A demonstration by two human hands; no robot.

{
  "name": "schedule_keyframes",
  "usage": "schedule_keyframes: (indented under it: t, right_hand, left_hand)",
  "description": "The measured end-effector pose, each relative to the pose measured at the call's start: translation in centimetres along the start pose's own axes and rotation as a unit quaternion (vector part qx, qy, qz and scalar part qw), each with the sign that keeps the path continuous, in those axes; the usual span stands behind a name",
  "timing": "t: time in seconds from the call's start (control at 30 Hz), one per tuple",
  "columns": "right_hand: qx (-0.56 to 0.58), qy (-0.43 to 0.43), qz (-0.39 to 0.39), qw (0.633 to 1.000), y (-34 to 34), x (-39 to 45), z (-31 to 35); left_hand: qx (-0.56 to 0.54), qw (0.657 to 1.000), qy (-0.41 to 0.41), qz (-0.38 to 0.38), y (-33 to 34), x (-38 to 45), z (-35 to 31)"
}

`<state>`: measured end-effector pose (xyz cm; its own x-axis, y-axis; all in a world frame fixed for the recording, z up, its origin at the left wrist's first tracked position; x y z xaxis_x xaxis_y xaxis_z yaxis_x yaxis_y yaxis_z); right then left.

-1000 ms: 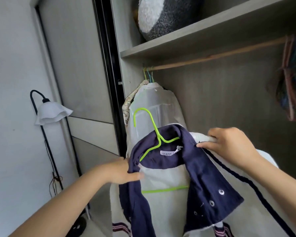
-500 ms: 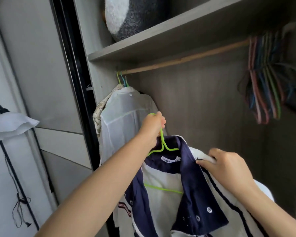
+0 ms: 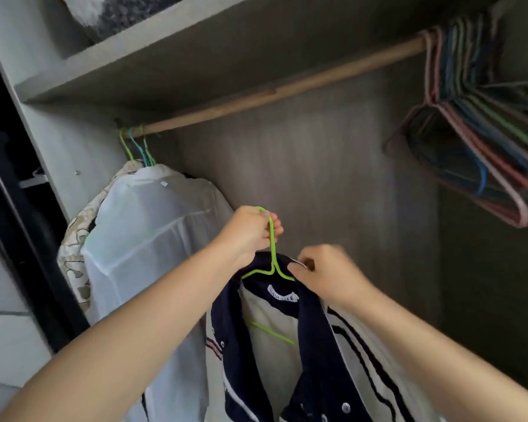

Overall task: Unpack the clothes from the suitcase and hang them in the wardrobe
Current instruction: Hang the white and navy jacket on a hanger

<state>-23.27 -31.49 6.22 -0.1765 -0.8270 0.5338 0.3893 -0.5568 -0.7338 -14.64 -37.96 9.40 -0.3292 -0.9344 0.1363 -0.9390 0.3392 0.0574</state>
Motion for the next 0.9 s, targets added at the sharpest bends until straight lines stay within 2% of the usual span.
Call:
schedule_keyframes:
  t: [0.03, 0.1, 0.13, 0.23, 0.3, 0.33, 0.37, 0.4, 0.47, 0.5, 0.53, 0.6, 0.67, 0.8, 0.9]
  right_hand:
    - [0.007, 0.019, 0.005, 1.0, 0.8, 1.0, -0.3]
    - [0.142, 0.114, 0.027, 0.983, 2.8, 2.2, -2.3]
    - [0.248, 0.174, 0.038, 0.952, 4.2, 2.5, -3.4]
    - [0.51, 0.294, 0.02, 0.808, 7.7, 2.6, -4.7]
    - [0.575, 0.324, -0.014, 0.751, 8.7, 2.4, -4.7]
    - [0.586, 0.321, -0.023, 0.744, 8.8, 2.3, -4.6]
    - [0.583, 0.301, -0.024, 0.754, 8.8, 2.2, -4.1]
    - [0.55, 0.265, -0.015, 0.792, 8.6, 2.1, -3.3]
    - [0.389, 0.154, 0.011, 0.908, 8.0, 2.1, -1.6]
    - [0.293, 0.103, 0.02, 0.95, 7.8, 2.2, -0.9]
    - [0.217, 0.069, 0.033, 0.973, 7.8, 2.4, -0.5]
    - [0.185, 0.047, 0.066, 0.979, 7.9, 3.2, -0.9]
    - [0.182, 0.052, 0.042, 0.981, 7.0, 5.3, -2.4]
    - [0.094, 0.035, -0.087, 0.991, 1.9, 11.3, -3.4]
    - [-0.039, -0.026, -0.205, 0.978, -3.3, 15.3, 0.4]
  left_hand:
    - [-0.009, 1.0, 0.004, 0.004, -0.6, 1.1, 0.1]
    - [-0.025, 1.0, 0.012, 0.008, -1.5, 2.9, 0.4]
    - [-0.035, 0.999, 0.014, 0.007, -1.9, 3.7, 0.5]
    - [-0.068, 0.998, 0.007, 0.006, -2.7, 6.0, 1.0]
    - [-0.094, 0.995, -0.01, 0.018, -2.8, 7.4, 1.3]
    - [-0.104, 0.994, -0.014, 0.029, -2.7, 8.0, 1.4]
    - [-0.111, 0.993, -0.016, 0.04, -2.5, 8.5, 1.4]
    - [-0.117, 0.992, -0.016, 0.049, -2.5, 8.9, 1.3]
    - [-0.126, 0.99, -0.022, 0.053, -2.9, 10.0, 1.3]
    - [-0.126, 0.99, -0.029, 0.052, -3.2, 10.5, 1.3]
    - [-0.121, 0.991, -0.027, 0.052, -3.7, 11.0, 1.1]
    - [-0.106, 0.993, -0.008, 0.05, -4.8, 12.1, 0.2]
    - [-0.097, 0.994, 0.019, 0.05, -5.9, 13.3, -1.6]
    - [-0.09, 0.992, 0.073, 0.049, -7.5, 14.7, -6.4]
    - [-0.099, 0.986, 0.129, -0.025, -10.1, 15.8, -10.7]
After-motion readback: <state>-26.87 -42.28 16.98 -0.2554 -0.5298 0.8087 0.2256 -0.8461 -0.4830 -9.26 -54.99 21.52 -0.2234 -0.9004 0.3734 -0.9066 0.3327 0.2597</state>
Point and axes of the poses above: each hand's wrist, its own x-axis towards the middle knuckle, its own y-axis out of the palm, z = x × y, the point moved 10 cm from there along x, towards the middle knuckle, and after that the axes turned 8 degrees about -x, right-handed, at the moved point
